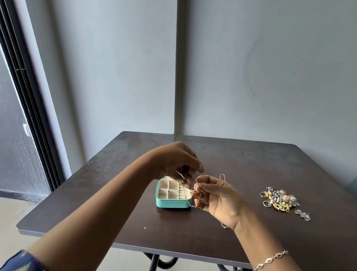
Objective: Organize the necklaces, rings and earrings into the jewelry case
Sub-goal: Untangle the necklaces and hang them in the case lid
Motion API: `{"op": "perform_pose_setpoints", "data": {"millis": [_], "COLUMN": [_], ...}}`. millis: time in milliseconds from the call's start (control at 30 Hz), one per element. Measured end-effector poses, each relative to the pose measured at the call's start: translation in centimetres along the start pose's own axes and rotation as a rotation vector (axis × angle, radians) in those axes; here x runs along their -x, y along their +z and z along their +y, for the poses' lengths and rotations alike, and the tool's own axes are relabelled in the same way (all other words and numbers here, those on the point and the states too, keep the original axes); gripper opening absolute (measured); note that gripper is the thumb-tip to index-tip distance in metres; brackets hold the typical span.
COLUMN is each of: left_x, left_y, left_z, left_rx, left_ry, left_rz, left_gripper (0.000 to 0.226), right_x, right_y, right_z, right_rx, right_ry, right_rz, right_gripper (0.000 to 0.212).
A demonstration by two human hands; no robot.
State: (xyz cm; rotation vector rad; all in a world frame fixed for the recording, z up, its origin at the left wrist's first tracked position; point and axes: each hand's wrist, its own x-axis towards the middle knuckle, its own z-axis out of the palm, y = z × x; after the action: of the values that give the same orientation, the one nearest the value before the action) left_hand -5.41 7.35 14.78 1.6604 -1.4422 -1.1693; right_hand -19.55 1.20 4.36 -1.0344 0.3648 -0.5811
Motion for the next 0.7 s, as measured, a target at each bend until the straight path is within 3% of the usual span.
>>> {"op": "perform_pose_setpoints", "data": {"millis": [200,433,700], "left_x": [-0.4,-1.2,-1.2], "left_y": [-0.6,-0.3,-0.6], "left_z": [-0.3,-1.5,-2.3], "left_rx": [-0.027,-0.053,-0.130], "left_ry": [0.027,0.144,0.322], "left_rz": [0.186,0.407,0.517], "left_gripper": [0.015,0.017,0.009], "right_x": [0.1,0.1,-0.2], "right_y": [-0.8,-0.5,-0.5], "right_z": [1.0,2.1,1.6], "right_rx": [-0.070,-0.102,-0.023], "right_ry": [0.023,0.025,-0.007], "right_rz": [0.063,0.078,0.081], "right_gripper": [0.033,0.049,0.060]}}
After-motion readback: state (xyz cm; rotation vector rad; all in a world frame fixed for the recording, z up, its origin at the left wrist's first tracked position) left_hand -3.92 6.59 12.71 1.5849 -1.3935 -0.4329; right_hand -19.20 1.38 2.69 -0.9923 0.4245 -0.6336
